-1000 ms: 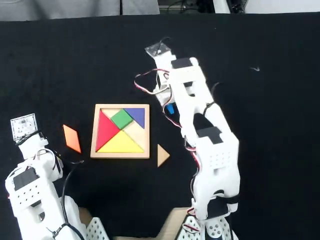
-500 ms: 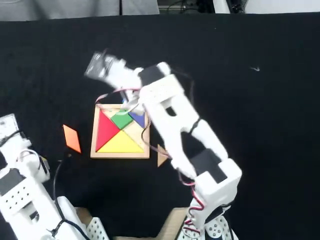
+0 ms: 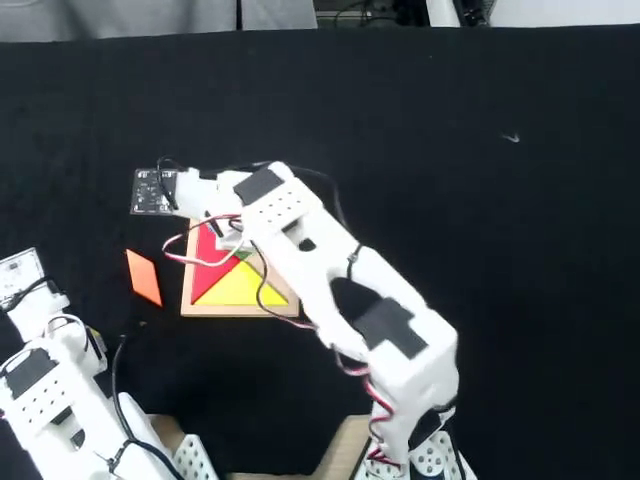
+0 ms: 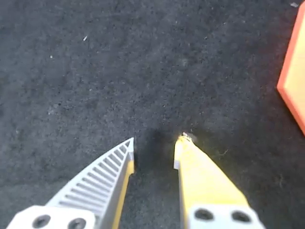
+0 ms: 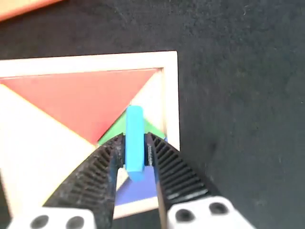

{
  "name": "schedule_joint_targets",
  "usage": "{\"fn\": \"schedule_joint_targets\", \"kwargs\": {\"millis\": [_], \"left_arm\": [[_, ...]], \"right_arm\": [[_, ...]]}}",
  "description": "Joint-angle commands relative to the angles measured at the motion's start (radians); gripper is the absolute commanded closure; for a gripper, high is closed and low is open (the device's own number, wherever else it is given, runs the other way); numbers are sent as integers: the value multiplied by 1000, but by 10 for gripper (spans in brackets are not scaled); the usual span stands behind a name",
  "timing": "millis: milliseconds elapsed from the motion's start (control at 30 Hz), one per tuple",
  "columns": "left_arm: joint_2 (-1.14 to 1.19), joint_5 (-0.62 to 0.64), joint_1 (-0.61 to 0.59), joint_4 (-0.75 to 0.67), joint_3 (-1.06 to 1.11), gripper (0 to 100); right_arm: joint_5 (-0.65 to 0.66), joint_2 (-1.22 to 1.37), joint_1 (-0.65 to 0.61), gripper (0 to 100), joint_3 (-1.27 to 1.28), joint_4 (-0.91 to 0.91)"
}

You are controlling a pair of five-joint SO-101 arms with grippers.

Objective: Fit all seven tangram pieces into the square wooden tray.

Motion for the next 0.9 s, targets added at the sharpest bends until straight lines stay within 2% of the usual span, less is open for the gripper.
{"fn": "schedule_joint_targets", "kwargs": {"millis": [0, 300, 867], "left_arm": [[-9, 0, 18, -15, -4, 852], [-9, 0, 18, -15, -4, 852], [-9, 0, 16, -15, -4, 852]], "right_arm": [[6, 73, -11, 987, -153, 3], [3, 225, -5, 987, -401, 94], [3, 341, -3, 982, -487, 100]]}}
